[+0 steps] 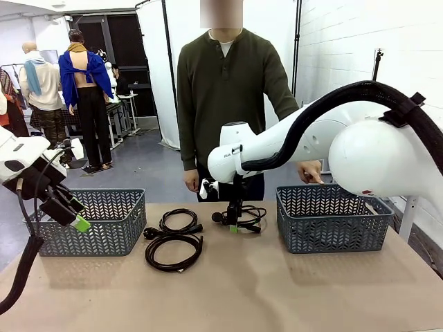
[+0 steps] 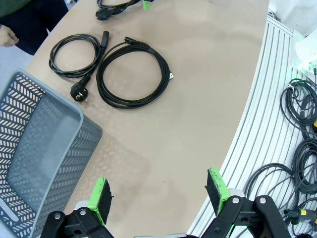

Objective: Organize the cables according to human instructions.
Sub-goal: Pick up a bundle of cables and place it in the basket indicated by the human.

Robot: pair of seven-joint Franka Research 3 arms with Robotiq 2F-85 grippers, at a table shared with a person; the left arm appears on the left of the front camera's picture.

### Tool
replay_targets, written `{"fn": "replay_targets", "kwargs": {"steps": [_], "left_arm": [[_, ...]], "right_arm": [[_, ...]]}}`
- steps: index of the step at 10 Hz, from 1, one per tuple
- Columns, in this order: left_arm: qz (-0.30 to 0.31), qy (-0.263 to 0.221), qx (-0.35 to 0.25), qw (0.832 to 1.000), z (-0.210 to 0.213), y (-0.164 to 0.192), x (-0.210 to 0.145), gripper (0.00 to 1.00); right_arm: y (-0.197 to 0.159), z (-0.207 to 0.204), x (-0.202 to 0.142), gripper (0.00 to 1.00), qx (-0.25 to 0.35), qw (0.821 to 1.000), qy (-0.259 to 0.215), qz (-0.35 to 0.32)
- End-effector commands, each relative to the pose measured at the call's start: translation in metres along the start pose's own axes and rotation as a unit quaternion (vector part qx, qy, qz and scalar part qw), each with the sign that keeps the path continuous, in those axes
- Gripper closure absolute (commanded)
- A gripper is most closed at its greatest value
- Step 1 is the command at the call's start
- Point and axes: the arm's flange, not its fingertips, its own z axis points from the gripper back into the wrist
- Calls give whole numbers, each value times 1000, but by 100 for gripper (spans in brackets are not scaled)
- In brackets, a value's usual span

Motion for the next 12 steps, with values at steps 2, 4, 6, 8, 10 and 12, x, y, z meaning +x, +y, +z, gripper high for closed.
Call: {"fn": "replay_targets", "kwargs": {"steps": [2,4,6,8,10,12], "left_arm": [[0,-6,-9,1000,0,1,-1,0],[0,-6,-9,1000,0,1,-1,0],[0,-6,-9,1000,0,1,-1,0],[0,-6,-9,1000,0,1,-1,0],[0,-6,-9,1000,0,1,-1,0],[0,-6,-9,1000,0,1,-1,0]], "right_arm": [[-11,-6,6,0,5,1000,21,-2],[-14,-11,6,0,9,1000,21,-5],[-15,-15,6,0,14,1000,20,-6],[-16,-18,6,9,17,1000,19,-7],[-16,-15,6,47,18,1000,19,-10],[-17,-13,7,85,18,1000,19,-16]]}}
